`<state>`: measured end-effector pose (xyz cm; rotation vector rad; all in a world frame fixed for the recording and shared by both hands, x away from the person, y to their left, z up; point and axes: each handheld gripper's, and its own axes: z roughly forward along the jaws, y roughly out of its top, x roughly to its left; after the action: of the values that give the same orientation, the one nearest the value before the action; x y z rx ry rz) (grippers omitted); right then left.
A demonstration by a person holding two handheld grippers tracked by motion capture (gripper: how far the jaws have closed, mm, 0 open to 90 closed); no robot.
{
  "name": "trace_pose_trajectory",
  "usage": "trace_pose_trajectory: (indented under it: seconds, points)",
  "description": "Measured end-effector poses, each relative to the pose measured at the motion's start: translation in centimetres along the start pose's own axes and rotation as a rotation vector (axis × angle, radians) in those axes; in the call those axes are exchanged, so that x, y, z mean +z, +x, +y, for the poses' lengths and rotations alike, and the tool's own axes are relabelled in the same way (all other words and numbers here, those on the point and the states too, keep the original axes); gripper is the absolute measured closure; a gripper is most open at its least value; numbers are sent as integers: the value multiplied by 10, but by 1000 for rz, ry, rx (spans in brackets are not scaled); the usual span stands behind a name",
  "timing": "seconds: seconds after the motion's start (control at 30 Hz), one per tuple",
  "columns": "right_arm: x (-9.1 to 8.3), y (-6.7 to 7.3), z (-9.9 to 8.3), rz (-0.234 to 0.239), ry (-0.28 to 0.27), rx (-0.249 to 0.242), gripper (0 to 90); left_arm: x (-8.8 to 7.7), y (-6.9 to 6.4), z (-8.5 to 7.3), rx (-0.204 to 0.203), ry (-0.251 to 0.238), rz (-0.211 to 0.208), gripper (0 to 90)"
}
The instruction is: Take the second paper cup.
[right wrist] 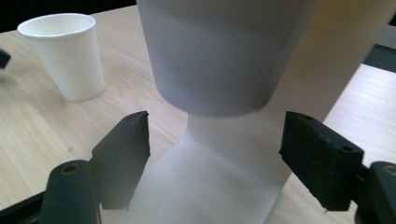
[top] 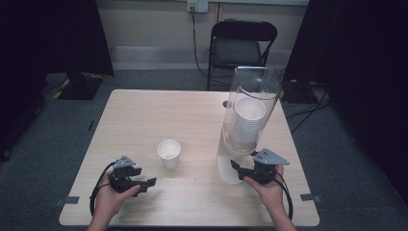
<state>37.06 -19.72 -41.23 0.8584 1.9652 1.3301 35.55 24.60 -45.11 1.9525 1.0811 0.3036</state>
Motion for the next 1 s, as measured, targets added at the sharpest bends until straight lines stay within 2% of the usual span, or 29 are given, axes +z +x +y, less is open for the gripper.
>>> trace_pose_trajectory:
  seconds: [0.1,0.17,0.23,0.33,0.43,0.53,0.6,0.7,0.8,0.87,1.0]
  points:
    - [1,0,5,3,-15,3,238,6,0,-8,4,20,6,193]
    - [1,0,9,-5,-15,0,238,8,0,-12,41,9,3,178]
    - [3,0,11,-2,-24,4,237,9,-1,-13,54,1,7,167]
    - [3,1,14,-1,-36,7,237,9,-3,-15,100,0,17,164]
    - [4,2,16,3,-43,-1,238,11,-4,-20,145,-34,28,154]
    - [4,3,18,4,-47,4,238,12,-5,-20,159,-27,42,154]
    - [5,2,18,-5,-61,5,241,12,-6,-20,185,-12,51,152]
    - [4,1,19,-17,-84,13,254,12,-7,-20,182,-17,55,152]
    - [3,2,20,-27,-112,18,259,13,-10,-20,199,-8,74,152]
    - [3,3,20,-27,-118,23,269,14,-12,-21,226,4,89,153]
    - [3,5,21,-27,-144,12,309,14,-12,-21,225,2,89,152]
